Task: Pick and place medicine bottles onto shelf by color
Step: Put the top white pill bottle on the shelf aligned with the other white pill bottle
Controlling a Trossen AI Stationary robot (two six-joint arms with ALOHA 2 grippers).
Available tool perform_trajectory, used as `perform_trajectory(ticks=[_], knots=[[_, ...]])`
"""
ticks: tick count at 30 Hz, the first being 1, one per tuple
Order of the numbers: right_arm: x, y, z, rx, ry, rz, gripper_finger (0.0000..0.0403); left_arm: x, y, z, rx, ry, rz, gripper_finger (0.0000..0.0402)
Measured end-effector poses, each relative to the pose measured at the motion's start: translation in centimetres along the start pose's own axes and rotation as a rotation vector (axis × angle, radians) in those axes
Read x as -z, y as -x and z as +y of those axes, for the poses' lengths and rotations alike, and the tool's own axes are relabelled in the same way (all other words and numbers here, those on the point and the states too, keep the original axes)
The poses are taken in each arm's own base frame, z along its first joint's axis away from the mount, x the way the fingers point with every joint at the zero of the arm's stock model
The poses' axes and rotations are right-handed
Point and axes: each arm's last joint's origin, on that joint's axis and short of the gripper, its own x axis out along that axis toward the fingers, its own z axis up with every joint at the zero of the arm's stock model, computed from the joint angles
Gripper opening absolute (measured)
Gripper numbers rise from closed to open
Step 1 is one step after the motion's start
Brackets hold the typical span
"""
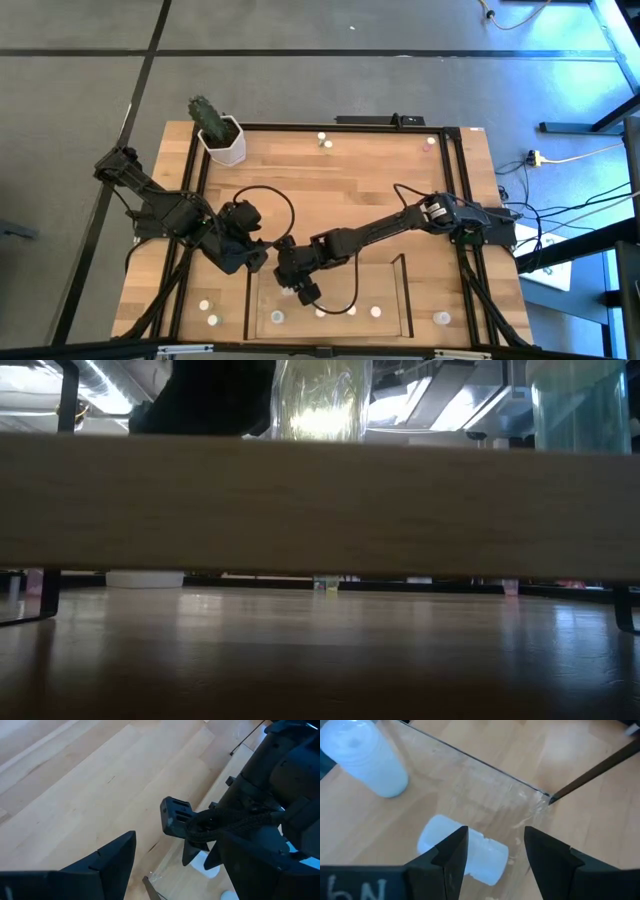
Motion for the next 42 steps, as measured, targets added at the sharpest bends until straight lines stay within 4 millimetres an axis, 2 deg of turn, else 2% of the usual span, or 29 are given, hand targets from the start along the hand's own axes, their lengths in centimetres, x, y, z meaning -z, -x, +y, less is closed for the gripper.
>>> perform_trajectory(ticks=[10,20,24,29,31,34,37,42], knots=[[0.3,0.0,-0.4,0.127,0.0,0.049,0.0196,0.0,0.0,0.0,0.0,-0.001,0.0,0.0275],[0.6,0.1,-1.2,0.141,-0.016,0.062,0.0196,0.0,0.0,0.0,0.0,-0.001,0.0,0.0275],[0.1,0.6,-1.3,0.154,-0.086,0.057,0.0196,0.0,0.0,0.0,0.0,-0.001,0.0,0.0275],[-1.1,2.4,-1.6,0.192,-0.194,0.087,0.0196,0.0,0.0,0.0,0.0,-0.002,0.0,0.0275],[-1.5,3.2,-1.7,0.173,-0.183,0.115,0.0196,0.0,0.0,0.0,0.0,-0.004,0.0,0.0275],[-2.0,3.8,-1.5,0.026,-0.146,0.093,0.0196,0.0,0.0,0.0,0.0,-0.009,0.0,0.0275],[-1.7,3.4,-1.1,-0.095,-0.146,0.087,0.0196,0.0,0.0,0.0,0.0,-0.011,0.0,0.0275],[-0.4,2.3,-0.9,-0.09,-0.14,0.122,0.0196,0.0,0.0,0.0,0.0,-0.011,0.0,0.0275]])
